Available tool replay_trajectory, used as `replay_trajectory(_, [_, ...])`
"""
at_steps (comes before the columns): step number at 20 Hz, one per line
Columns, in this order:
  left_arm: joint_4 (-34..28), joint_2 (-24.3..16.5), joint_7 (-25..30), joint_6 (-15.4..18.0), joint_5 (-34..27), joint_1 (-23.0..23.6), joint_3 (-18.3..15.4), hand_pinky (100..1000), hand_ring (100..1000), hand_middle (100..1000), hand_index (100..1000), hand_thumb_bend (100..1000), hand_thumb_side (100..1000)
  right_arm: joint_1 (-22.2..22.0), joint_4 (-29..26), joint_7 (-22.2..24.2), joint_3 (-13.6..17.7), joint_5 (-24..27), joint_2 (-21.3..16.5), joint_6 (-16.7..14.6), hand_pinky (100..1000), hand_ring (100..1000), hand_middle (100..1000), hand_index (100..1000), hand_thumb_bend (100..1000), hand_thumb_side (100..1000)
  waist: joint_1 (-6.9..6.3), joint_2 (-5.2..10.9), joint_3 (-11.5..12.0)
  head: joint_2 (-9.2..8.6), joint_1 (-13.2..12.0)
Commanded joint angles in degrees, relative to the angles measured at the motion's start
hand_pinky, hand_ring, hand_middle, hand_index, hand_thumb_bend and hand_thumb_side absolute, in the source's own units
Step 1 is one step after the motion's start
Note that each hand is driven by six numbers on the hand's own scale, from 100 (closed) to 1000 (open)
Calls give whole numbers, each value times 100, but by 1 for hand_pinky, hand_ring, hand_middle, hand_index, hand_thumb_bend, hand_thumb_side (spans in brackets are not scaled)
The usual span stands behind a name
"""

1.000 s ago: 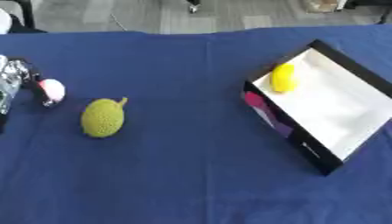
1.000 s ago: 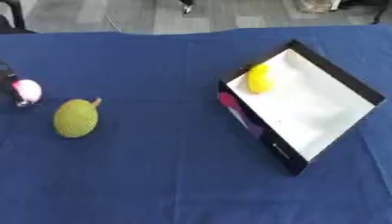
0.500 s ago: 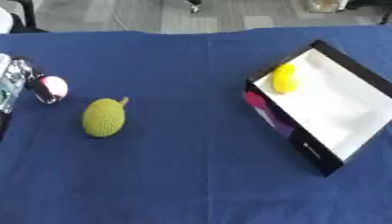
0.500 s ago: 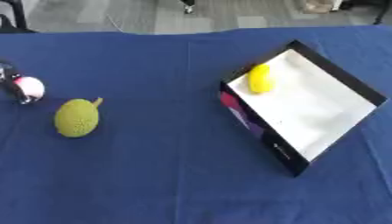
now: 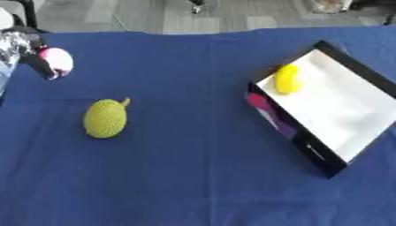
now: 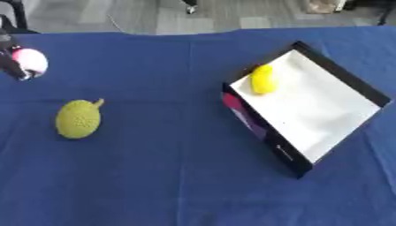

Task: Pick up the objects with one hand, pass them to the other hand, and then place them into the box on the other side of the table.

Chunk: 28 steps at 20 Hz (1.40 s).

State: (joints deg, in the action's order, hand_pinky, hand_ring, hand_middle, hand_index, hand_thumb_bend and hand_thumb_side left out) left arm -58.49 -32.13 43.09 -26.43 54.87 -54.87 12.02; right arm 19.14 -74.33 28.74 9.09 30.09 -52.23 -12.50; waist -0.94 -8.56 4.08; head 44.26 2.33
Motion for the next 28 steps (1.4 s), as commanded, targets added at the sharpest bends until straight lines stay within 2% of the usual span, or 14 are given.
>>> replay_trajectory(1, [-556,-258,168,-345,-236,-48,37,814,791,700,616,117,100,97,-150,-28,72,161,-293,17,1000,1000,1000,1000,100,475,28,189,6,-14,41])
replay_trajectory(7, [-1538,-191,-589,-758,-1015,229,220,819,786,684,629,100,120,411,-296,-85,-40,230,-306,98,1000,1000,1000,1000,100,450,49,221,-4,-14,127])
replay_trajectory(9, [-1784,-114,-905,-855,-1269,335,271,809,777,676,630,100,140,543,-369,-124,-86,200,-300,-1,1000,1000,1000,1000,100,413,57,229,-14,-14,154])
replay_trajectory(13, [-2055,22,-1414,-992,-1852,504,357,795,766,666,630,100,166,700,-438,-178,-251,10,-249,-248,1000,1000,1000,1000,100,407,61,241,-23,-14,195])
replay_trajectory(14, [-2144,108,-1563,-984,-1981,550,377,782,757,659,629,100,197,758,-460,-175,-309,-63,-231,-290,1000,1000,1000,1000,100,364,63,245,-24,-14,228])
replay_trajectory(20, [-2580,620,-2692,-900,-2456,862,397,782,752,651,629,100,278,1024,-518,-205,-593,-487,-82,-487,1000,1000,1000,1000,100,328,90,259,-22,-14,334])
replay_trajectory(23, [-2745,898,-3271,-845,-2660,1011,349,782,752,645,630,100,335,1064,-544,-223,-678,-597,-79,-506,1000,1000,1000,1000,100,316,104,262,-9,-14,352])
replay_trajectory(24, [-2780,988,-3456,-815,-2724,1065,343,783,752,644,630,100,348,1012,-601,-245,-688,-605,-113,-521,1000,1000,1000,1000,100,278,109,260,-4,-14,362])
replay_trajectory(25, [-2807,1074,-3636,-777,-2786,1120,343,782,752,643,630,100,371,981,-654,-267,-705,-620,-137,-526,1000,1000,1000,1000,100,303,115,259,4,-14,374])
replay_trajectory(28, [-2855,1311,-4147,-630,-2937,1269,375,784,753,641,631,100,399,1065,-707,-295,-805,-793,-106,-464,1000,1000,1000,1000,100,283,133,255,23,-14,427])
